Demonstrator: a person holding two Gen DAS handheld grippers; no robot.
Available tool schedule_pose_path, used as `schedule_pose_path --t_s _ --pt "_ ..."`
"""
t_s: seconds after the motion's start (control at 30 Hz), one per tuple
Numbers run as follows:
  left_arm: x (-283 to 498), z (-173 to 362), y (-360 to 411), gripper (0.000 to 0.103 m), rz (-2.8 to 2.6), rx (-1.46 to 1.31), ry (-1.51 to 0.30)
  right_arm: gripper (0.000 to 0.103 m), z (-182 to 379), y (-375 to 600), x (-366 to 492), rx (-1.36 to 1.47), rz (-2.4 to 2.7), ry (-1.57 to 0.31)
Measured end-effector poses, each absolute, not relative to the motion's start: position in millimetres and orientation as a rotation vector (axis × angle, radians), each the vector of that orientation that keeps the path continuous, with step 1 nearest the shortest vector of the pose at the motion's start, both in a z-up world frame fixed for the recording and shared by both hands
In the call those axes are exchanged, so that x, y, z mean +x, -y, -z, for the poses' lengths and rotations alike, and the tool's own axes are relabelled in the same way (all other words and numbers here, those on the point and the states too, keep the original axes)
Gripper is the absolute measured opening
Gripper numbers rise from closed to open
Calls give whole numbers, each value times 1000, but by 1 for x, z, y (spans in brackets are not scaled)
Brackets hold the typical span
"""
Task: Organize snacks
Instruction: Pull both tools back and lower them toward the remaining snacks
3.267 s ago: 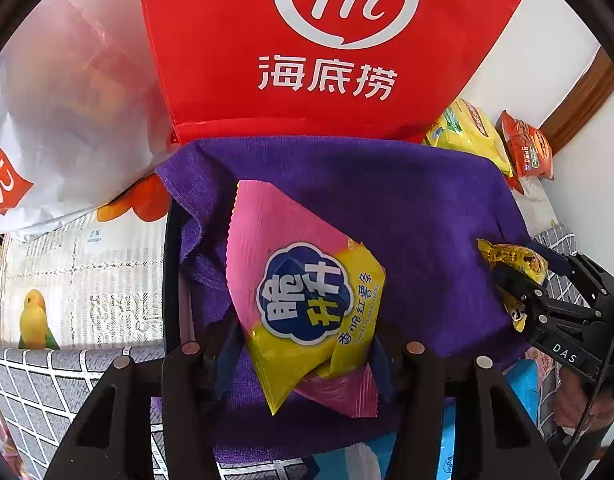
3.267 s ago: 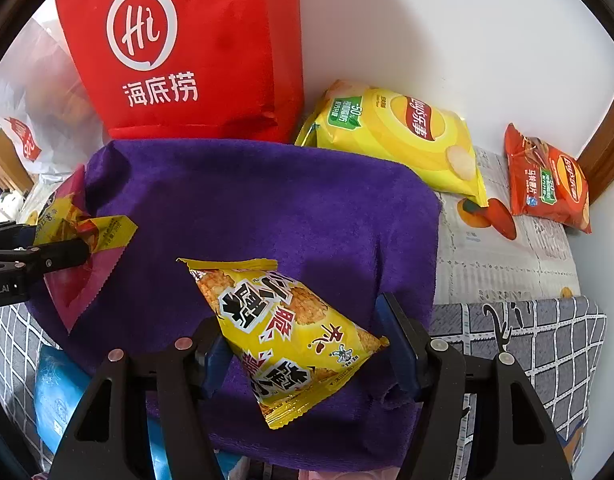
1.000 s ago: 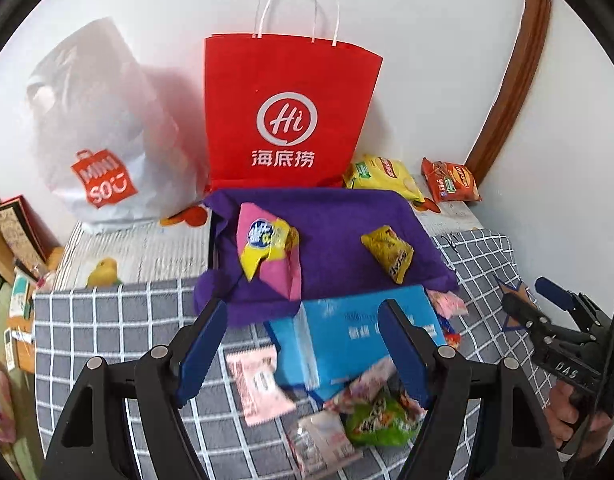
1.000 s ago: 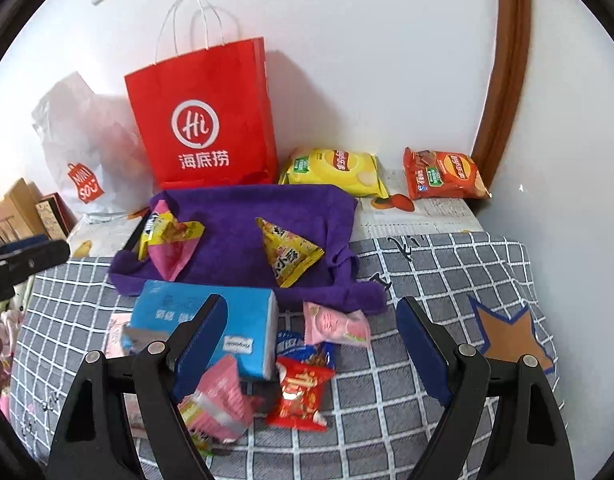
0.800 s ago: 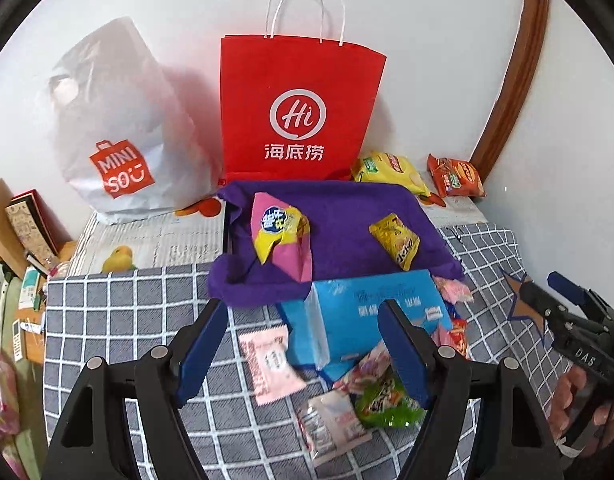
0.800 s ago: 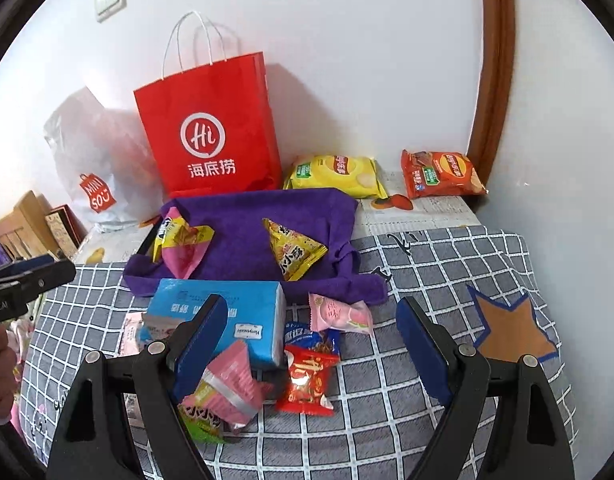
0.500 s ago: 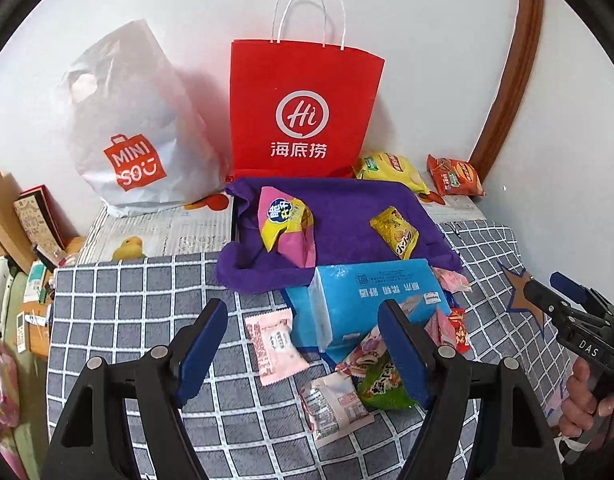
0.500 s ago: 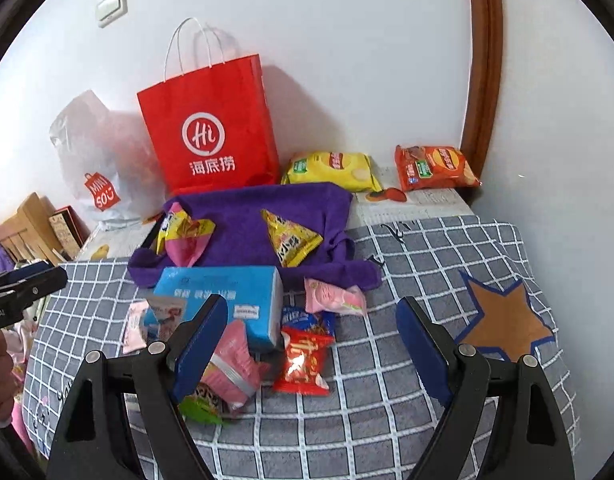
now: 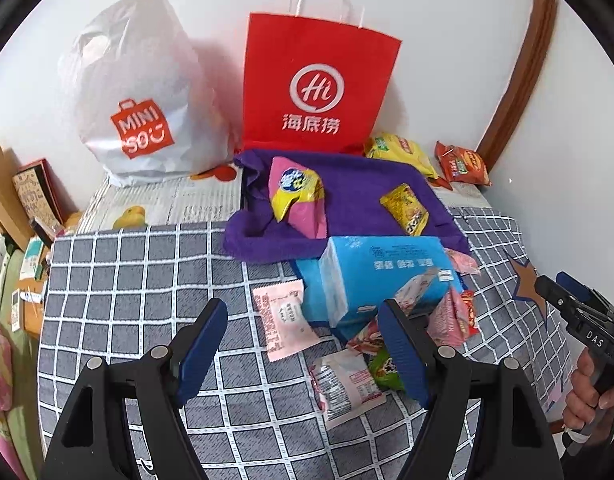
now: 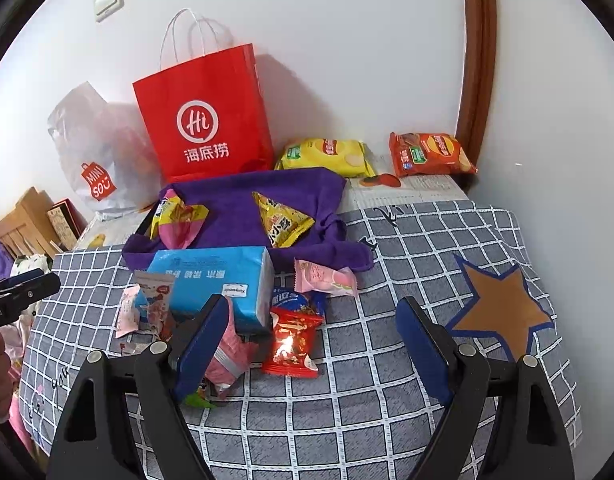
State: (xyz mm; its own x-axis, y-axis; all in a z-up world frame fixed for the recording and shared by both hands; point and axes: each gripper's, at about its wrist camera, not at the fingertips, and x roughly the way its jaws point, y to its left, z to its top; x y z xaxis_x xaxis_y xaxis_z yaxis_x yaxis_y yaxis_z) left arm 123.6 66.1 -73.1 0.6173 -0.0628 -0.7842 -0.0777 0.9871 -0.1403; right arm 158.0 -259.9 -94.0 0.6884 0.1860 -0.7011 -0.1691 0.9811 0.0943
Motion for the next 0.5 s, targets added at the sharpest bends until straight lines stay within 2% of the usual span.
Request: schedule_pose_path --t_s 0.2,0.4,0.5 --pt "128 86 -75 76 -13 -188 -937 80 109 265 168 38 -195 -826" --pt "131 95 -86 76 -28 -199 -947 80 119 273 176 45 -167 -833" --pt "135 100 -89 76 -29 -205 -960 76 127 276 182 60 -168 -851"
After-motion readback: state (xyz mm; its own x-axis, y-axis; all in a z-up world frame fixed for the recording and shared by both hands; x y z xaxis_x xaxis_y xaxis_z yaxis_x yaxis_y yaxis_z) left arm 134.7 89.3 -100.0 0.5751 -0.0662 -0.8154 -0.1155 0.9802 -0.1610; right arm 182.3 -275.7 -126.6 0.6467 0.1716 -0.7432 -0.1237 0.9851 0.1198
